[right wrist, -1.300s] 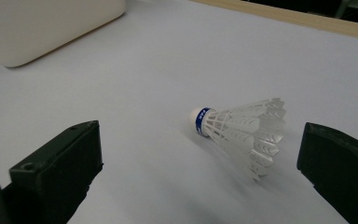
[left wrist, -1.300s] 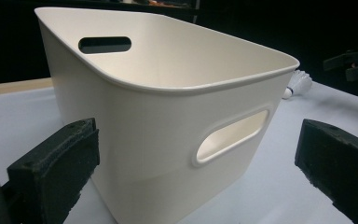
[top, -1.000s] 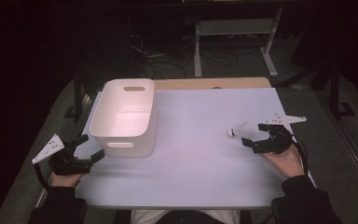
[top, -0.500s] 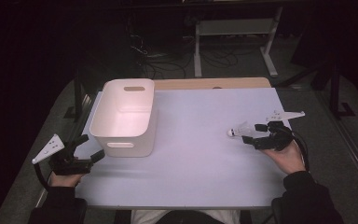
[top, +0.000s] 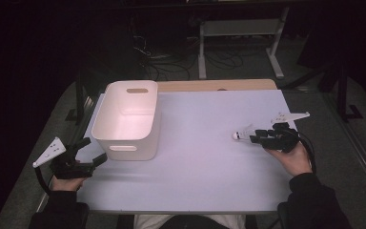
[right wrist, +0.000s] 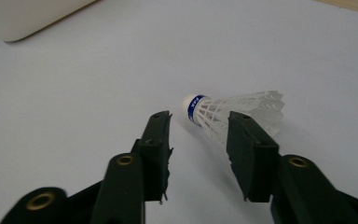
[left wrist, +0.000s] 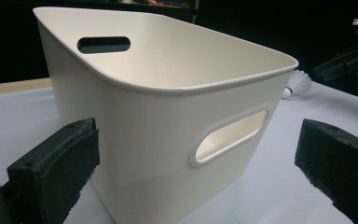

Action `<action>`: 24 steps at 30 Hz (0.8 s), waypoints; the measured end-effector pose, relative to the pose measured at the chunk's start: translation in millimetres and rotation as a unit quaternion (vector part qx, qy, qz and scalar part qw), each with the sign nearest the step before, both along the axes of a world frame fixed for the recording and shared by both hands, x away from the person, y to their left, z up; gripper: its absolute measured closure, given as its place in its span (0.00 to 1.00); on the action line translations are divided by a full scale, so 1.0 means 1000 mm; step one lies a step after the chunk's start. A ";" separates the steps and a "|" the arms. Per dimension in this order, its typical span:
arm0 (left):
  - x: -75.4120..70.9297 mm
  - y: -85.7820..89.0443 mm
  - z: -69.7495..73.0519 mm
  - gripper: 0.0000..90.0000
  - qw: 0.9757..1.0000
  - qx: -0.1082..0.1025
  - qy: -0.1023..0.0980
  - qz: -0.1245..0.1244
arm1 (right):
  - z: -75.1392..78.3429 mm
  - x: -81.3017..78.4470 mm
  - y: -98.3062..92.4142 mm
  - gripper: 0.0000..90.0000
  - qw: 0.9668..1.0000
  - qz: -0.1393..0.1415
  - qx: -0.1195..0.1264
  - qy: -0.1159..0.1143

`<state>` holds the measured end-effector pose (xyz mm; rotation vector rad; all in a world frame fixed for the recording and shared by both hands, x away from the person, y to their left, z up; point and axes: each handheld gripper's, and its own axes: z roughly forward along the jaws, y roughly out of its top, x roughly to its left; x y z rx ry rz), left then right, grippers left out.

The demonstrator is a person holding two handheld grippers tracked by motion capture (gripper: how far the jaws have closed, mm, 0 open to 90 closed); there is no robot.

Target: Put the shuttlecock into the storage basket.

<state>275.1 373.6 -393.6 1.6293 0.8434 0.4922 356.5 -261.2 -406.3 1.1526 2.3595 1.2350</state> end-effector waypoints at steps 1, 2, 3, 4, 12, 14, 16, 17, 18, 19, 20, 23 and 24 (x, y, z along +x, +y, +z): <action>0.000 0.000 0.000 0.00 1.000 0.000 0.000 0.000 | 0.000 0.000 0.000 0.71 1.000 0.002 -0.001 0.000; 0.000 0.000 0.000 0.00 1.000 0.000 0.000 0.000 | 0.000 0.000 0.000 0.73 1.000 0.001 -0.001 0.002; 0.000 0.000 0.000 0.00 1.000 0.000 0.000 0.000 | 0.000 0.000 0.000 0.76 1.000 0.001 -0.002 0.004; 0.000 0.000 0.000 0.00 1.000 -0.001 0.001 0.000 | -0.001 0.000 0.000 0.78 1.000 0.002 -0.004 0.005; 0.000 0.000 0.000 0.00 1.000 -0.003 0.001 -0.001 | -0.005 0.004 0.003 0.93 0.999 0.011 -0.024 0.019; 0.000 0.000 0.000 0.00 1.000 -0.003 0.001 -0.001 | -0.007 0.006 0.003 0.96 0.999 0.011 -0.030 0.026; 0.000 0.000 0.000 0.00 1.000 -0.004 0.000 0.000 | -0.010 0.007 0.003 0.98 0.999 0.010 -0.037 0.032; 0.000 0.000 0.000 0.00 1.000 -0.004 0.000 0.000 | -0.011 0.008 0.003 0.98 0.999 0.009 -0.039 0.035; 0.000 0.000 0.000 0.00 1.000 -0.004 0.000 0.000 | -0.012 0.009 0.002 0.99 0.998 0.007 -0.043 0.038; 0.000 0.000 0.000 0.00 1.000 -0.004 0.000 0.000 | -0.014 0.010 0.002 0.99 0.998 0.007 -0.046 0.040; 0.000 0.000 0.000 0.00 1.000 -0.003 0.000 -0.001 | -0.015 0.010 0.001 0.99 0.998 0.007 -0.049 0.042; 0.000 0.000 0.000 0.00 1.000 -0.004 0.000 0.000 | -0.019 0.013 0.001 0.99 0.997 0.008 -0.053 0.052; 0.000 0.000 0.000 0.00 1.000 -0.003 0.000 -0.001 | -0.020 0.014 0.001 0.99 0.997 0.010 -0.055 0.055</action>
